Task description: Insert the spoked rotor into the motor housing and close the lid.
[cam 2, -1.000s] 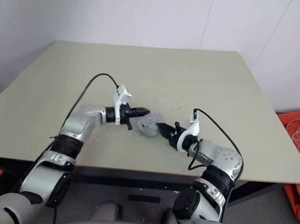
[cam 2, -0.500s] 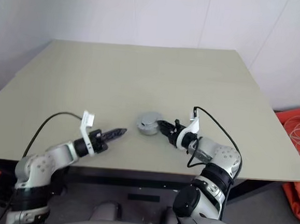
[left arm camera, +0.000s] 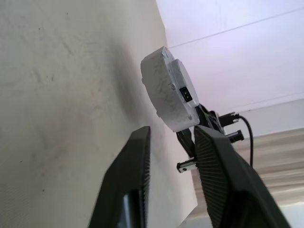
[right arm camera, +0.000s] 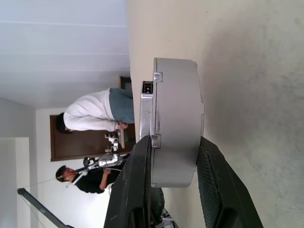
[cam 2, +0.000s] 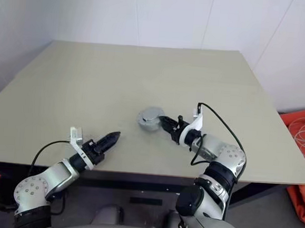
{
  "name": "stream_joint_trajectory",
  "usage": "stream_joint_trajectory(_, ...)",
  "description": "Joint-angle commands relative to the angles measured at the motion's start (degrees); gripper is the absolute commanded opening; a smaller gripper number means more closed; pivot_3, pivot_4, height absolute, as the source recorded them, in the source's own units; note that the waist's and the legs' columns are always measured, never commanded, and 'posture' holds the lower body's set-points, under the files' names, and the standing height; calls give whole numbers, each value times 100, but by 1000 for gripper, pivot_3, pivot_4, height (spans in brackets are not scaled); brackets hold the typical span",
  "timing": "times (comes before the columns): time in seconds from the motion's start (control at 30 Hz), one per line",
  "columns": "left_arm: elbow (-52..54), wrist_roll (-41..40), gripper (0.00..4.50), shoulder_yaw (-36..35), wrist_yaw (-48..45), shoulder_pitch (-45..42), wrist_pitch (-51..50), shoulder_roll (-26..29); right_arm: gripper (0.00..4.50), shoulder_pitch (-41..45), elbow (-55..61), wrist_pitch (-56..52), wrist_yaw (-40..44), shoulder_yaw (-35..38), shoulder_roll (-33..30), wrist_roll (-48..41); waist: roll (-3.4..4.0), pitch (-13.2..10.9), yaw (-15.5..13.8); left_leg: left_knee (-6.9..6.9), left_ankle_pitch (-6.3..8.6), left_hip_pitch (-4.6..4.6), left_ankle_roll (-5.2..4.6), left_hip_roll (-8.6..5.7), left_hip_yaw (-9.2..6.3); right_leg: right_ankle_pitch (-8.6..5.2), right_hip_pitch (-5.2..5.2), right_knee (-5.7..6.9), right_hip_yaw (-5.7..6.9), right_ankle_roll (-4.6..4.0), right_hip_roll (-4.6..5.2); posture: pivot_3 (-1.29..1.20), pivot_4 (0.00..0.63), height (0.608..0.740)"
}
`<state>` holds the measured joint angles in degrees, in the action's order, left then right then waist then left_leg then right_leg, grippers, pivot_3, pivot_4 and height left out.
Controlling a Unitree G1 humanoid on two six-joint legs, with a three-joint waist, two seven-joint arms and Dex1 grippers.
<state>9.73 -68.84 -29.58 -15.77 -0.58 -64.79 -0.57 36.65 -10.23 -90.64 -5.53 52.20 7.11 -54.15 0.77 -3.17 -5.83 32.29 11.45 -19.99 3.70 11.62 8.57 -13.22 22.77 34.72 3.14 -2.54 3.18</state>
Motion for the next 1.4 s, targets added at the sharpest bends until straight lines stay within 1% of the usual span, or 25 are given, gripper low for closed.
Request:
stream_joint_trajectory(0.03,-45,-528,2865,-21,161,-215,257,-52,1126,557,371,-79,-119,32,490,-613,0,0,-6,1,0,1,0,1,0,0,-1,0,0,0,0,0,0,740)
stream_joint_trajectory(0.17,-192,-946,4212,114,335,-377,375,-137,1126,610,458,-33,-422,-38,622,-942,0,0,-11,6,0,1,0,-1,-1,3,-5,1,-1,5,1,0,0,740)
stream_joint_trajectory(0.2,-222,-1064,4486,138,390,-415,403,-154,1126,613,473,-12,-507,-60,656,-1039,0,0,-11,6,0,1,0,-1,-1,4,-5,1,-1,6,0,0,0,740)
stream_joint_trajectory(0.33,-324,-1367,4486,310,565,-496,419,-106,1126,594,517,153,-944,-214,762,-1566,0,0,-7,8,0,2,0,0,-1,4,-8,3,-1,7,0,0,0,740)
stream_joint_trajectory(0.47,-437,-1595,4486,566,602,-558,378,-40,1126,527,552,494,-1584,-618,824,-2504,0,0,-4,11,0,2,1,0,-1,5,-7,6,-1,9,0,0,0,740)
stream_joint_trajectory(0.6,-592,-1732,4486,727,615,-733,465,-22,1126,212,595,984,-2223,-1367,703,-3582,0,0,-9,19,0,1,1,1,-2,7,-7,11,0,11,0,0,0,740)
stream_joint_trajectory(0.7,-712,-1737,4486,814,588,-876,586,-51,1126,-68,665,1453,-2639,-1994,490,-4334,-1,1,-6,25,0,2,0,1,-3,9,-13,12,-1,15,0,0,0,740)
stream_joint_trajectory(0.87,-787,-1859,4486,831,469,-1046,850,-133,1126,-421,868,2221,-3052,-2885,39,-5265,-5,4,-18,34,1,-1,0,0,-6,12,-19,10,0,21,3,0,0,740)
stream_joint_trajectory(1.03,-641,-2030,4486,930,319,-1051,889,-119,1126,-614,1012,2776,-3167,-3467,-366,-5769,-5,3,-14,53,1,-7,-1,-1,-7,23,-23,10,0,39,7,0,0,740)
stream_joint_trajectory(1.13,-532,-2169,4486,996,294,-976,870,-50,1126,-697,1060,3009,-3111,-3723,-568,-5881,-6,4,-12,60,1,0,-1,-2,-7,26,-35,9,0,45,9,0,0,740)
stream_joint_trajectory(1.27,-435,-2251,4486,991,335,-894,1023,-13,1126,-763,1117,3169,-2998,-3909,-693,-5885,-6,4,-8,69,1,-4,-1,-2,-9,29,-36,9,0,50,10,0,0,740)
stream_joint_trajectory(1.4,-566,-2081,4486,915,493,-945,1434,-99,1126,-799,1139,3215,-2915,-4007,-754,-5885,-6,4,-7,70,1,-7,-1,-2,-10,30,-36,10,0,51,9,0,0,740)
